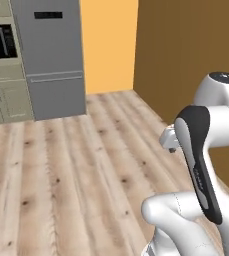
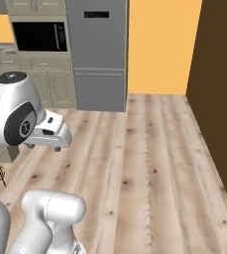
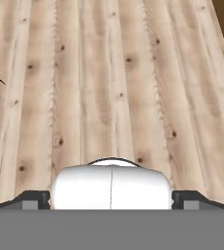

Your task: Navigate to the stand mixer.

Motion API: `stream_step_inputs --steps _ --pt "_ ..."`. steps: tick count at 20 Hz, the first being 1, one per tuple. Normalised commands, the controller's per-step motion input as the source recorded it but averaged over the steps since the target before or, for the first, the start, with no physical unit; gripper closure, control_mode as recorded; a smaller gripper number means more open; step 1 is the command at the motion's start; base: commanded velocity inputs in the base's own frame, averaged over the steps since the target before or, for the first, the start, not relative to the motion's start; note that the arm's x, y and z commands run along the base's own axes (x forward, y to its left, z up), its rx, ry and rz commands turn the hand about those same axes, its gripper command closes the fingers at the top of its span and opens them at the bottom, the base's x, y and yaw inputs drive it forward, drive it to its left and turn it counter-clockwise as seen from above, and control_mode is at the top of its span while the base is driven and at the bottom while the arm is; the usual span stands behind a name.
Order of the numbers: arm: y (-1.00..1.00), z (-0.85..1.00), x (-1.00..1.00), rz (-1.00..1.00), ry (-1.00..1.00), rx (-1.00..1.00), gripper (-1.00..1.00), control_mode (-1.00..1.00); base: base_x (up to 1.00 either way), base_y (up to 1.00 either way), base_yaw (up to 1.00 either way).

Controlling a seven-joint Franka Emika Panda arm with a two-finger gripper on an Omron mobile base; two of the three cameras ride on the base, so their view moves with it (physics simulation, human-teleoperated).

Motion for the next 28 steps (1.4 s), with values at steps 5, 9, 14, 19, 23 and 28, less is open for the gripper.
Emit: stream_step_inputs --steps 5,9,14,19,23,28 --pt "0.0 0.0 0.0 0.0 0.0 0.0 -1.0 1.0 1.0 0.09 0.0" --pt "0.0 0.0 0.0 0.0 0.0 0.0 -1.0 1.0 1.0 0.22 0.0" --pt "0.0 0.0 0.0 0.0 0.0 0.0 -1.0 1.0 1.0 0.36 0.0" --pt "0.0 0.0 0.0 0.0 0.0 0.0 -1.0 1.0 1.0 0.52 0.0" --pt "0.0 0.0 0.0 0.0 0.0 0.0 -1.0 1.0 1.0 0.61 0.0" --pt "0.0 0.0 0.0 0.0 0.0 0.0 -1.0 1.0 1.0 0.66 0.0"
